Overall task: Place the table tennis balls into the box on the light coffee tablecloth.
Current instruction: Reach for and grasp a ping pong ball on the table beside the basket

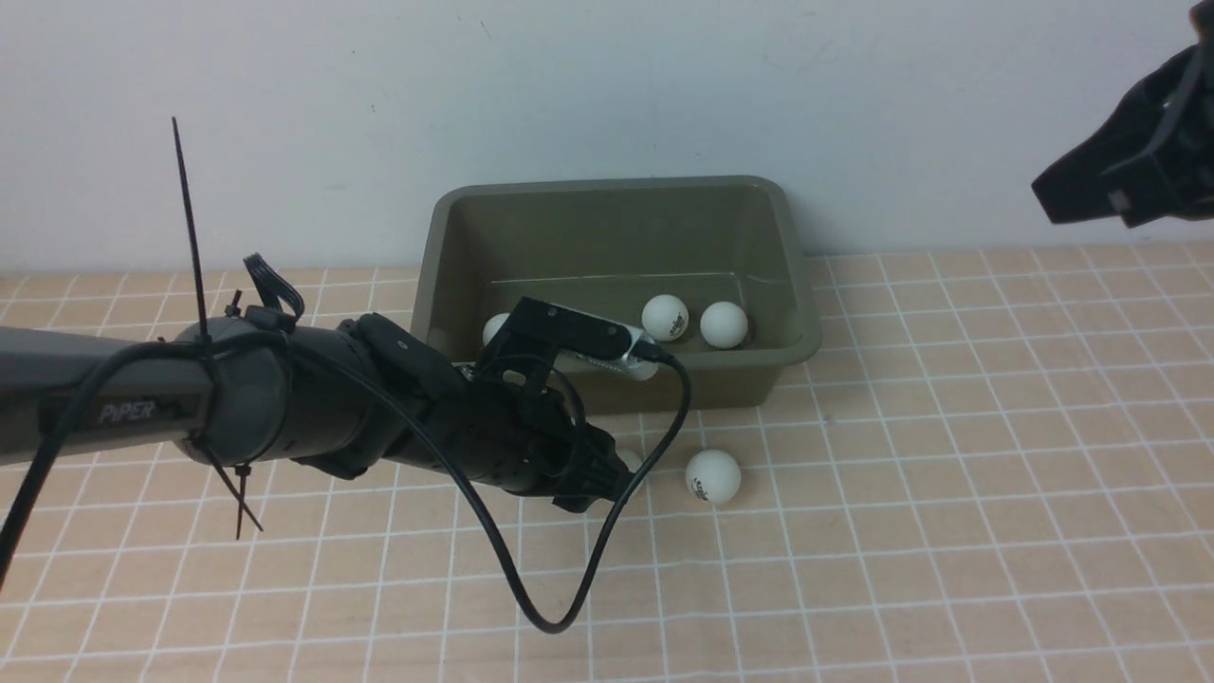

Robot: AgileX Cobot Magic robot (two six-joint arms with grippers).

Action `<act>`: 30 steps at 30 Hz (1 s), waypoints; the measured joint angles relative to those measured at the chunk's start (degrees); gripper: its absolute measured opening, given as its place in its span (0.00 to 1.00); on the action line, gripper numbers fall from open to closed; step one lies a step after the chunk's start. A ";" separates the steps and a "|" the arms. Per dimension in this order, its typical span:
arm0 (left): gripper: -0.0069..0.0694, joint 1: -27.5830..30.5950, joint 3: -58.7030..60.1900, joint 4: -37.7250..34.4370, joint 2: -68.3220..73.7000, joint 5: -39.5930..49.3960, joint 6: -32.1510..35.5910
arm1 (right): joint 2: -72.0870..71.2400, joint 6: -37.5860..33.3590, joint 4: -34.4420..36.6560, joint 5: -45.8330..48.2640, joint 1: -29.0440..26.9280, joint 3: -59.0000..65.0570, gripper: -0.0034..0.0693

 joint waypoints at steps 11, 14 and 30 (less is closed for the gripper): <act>0.51 0.00 0.00 -8.04 0.00 -1.13 9.36 | 0.00 0.00 0.48 0.00 0.00 0.00 0.03; 0.51 0.00 0.00 -11.28 0.00 -1.13 13.96 | 0.00 0.00 0.48 0.00 0.00 0.00 0.03; 0.48 0.00 -0.38 -22.75 3.91 1.91 25.37 | 0.00 0.00 0.48 0.05 0.00 0.00 0.03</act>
